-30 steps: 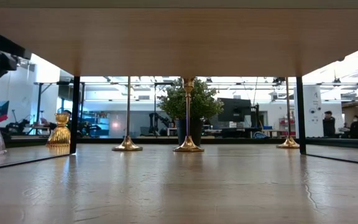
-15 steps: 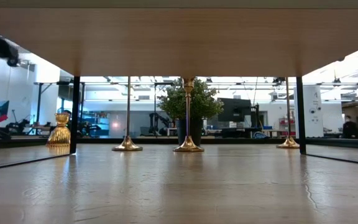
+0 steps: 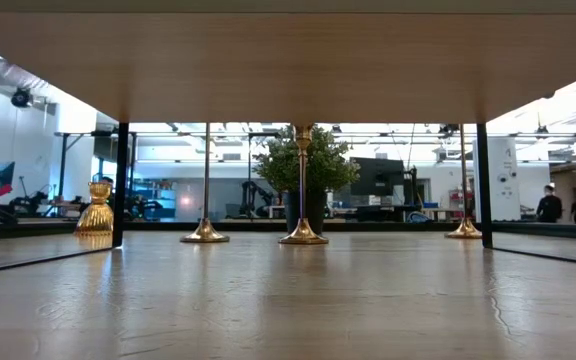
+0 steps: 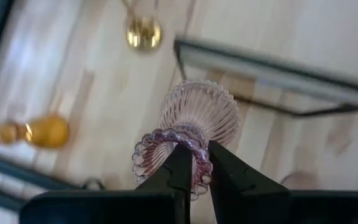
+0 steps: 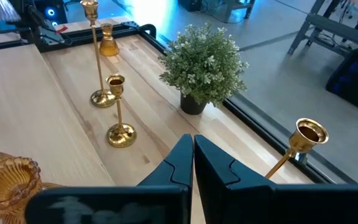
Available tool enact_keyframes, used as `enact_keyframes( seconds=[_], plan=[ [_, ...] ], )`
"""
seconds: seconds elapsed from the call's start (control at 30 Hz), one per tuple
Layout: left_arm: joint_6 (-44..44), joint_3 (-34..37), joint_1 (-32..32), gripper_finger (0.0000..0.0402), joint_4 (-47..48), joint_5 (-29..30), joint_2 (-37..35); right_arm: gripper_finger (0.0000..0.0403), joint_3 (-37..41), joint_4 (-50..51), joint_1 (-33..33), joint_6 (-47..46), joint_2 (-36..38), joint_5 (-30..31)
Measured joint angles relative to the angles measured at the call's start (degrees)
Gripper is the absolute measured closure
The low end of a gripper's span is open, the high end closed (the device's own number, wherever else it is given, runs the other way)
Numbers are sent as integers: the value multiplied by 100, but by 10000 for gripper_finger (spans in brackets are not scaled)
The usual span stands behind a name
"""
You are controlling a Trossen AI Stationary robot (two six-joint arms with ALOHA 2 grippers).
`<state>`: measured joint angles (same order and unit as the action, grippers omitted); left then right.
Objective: Pick & Place candle stick holders
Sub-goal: Put the top violet candle holder on the shelf
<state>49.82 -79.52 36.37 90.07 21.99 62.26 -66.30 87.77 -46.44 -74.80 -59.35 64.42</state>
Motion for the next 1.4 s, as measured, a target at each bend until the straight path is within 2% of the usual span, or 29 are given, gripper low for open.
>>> enact_keyframes(
  seconds=[0.2, 0.37, 0.6, 0.8, 1.07, 1.4],
  plan=[
    [-484, -919, -88, 369, -8, 376, 70, 394, 0, 0, 0, 10, 0, -2],
    [-943, -1252, -338, 369, 3, 452, 236, 394, 0, 0, -2, 37, 0, 0],
    [-2210, -1832, -1089, 369, -3, -273, 1133, 394, 0, 0, -2, 39, 0, 2],
    [-3367, -2541, -1586, 369, -9, -479, 1895, 394, 0, -2, -2, 31, 0, -1],
    [-4115, -2747, -1763, 369, -10, -787, 2538, 394, 0, 0, -2, 41, 5, -47],
    [-4181, -2356, -1763, 369, -101, -630, 2768, 394, 0, 0, -2, 41, 9, -58]
  ],
)
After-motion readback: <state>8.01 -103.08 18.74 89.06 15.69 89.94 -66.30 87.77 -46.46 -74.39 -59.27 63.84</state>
